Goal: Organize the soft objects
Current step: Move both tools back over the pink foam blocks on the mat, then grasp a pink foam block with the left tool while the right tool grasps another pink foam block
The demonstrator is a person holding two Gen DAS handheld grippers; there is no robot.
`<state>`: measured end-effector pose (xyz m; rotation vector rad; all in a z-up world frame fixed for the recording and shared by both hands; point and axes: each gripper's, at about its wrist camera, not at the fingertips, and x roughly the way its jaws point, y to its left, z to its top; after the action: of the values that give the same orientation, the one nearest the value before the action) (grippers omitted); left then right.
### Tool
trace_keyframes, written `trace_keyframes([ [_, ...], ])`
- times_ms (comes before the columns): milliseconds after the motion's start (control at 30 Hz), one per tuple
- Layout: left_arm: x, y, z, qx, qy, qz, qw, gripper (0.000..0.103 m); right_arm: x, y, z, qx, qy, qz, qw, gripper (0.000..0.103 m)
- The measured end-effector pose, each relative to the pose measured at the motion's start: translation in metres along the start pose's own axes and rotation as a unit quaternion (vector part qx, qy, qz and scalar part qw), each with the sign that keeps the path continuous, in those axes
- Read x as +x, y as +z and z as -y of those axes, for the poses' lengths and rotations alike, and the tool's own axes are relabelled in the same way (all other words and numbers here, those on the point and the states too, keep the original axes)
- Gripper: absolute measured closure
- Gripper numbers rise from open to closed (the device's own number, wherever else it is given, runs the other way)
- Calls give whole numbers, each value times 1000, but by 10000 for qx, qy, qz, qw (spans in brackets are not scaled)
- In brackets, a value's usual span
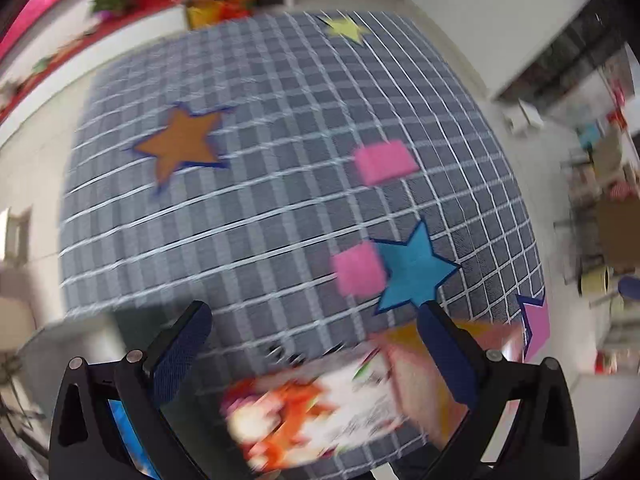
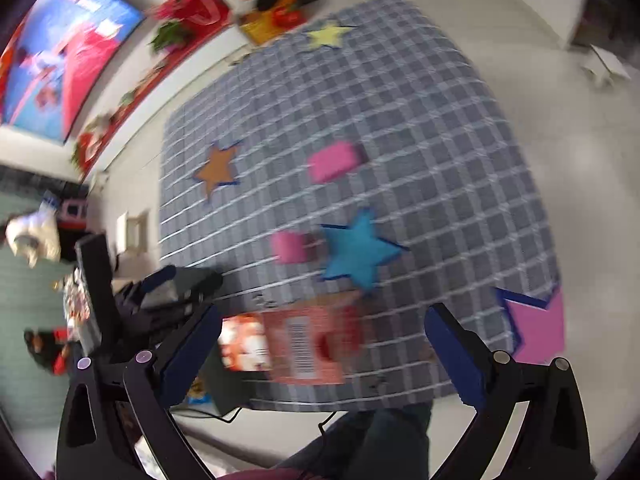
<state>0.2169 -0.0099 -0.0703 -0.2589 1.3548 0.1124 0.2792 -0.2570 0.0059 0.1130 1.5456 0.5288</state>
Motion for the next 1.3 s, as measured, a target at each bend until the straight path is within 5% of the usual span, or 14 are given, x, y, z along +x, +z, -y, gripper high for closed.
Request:
trace_keyframes([
  [200, 65, 17, 31, 363, 255, -710, 9965, 0, 25, 4, 46, 397, -121, -411, 9983, 1],
  [467, 49, -16, -69, -547, 988, -857, 9899, 0, 55, 32, 55, 221, -54, -699, 9973, 1],
  [667, 25, -23, -65, -737, 748, -690, 9921, 0, 83, 54, 37, -171, -120, -909, 9956, 1],
  [933, 77, -28, -36, -977, 612, -1153, 9866, 0, 132, 95, 9, -937, -640, -1012, 9884, 1],
  [1300, 132, -19, -37, -1326, 694, -1332, 9797, 0, 220, 151, -24, -1138, -978, -996, 9836, 1],
])
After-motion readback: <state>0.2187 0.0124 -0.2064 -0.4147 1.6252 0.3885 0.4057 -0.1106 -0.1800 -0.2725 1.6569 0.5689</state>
